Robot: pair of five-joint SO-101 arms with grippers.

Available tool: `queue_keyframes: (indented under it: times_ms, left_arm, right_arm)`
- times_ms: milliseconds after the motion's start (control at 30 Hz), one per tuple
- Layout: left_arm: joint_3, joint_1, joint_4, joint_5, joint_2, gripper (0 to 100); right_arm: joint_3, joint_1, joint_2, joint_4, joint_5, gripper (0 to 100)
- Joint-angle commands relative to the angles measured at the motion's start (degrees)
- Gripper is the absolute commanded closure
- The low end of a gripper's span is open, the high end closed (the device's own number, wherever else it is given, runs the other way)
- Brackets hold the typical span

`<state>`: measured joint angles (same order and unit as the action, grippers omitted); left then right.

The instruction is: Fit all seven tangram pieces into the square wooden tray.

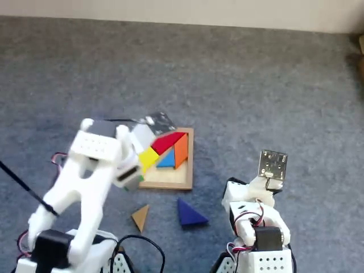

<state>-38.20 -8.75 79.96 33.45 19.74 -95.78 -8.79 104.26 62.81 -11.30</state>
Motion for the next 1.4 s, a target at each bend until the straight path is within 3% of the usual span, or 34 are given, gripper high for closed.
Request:
queue_keyframes:
  times_ms: [0,200,733,1367]
  left_arm:
    - [0.3,-4.9,0.5,-6.3,2.1,86]
    - [2.4,-9.8,0.5,-9.2,-4.8,86]
    - [22.3,-10.2,0.5,-18.1,-31.5,86]
    - [23.9,-10.2,0.4,-18.7,-33.1,86]
  right_arm:
    - [-6.9,0.8,0.9,-1.4,0.8,99.0]
    - [-6.9,0.8,0.9,-1.4,0.8,99.0]
    - [-6.9,0.9,0.9,-1.4,0.8,99.0]
    - [-6.9,2.1,0.9,-1.4,0.8,99.0]
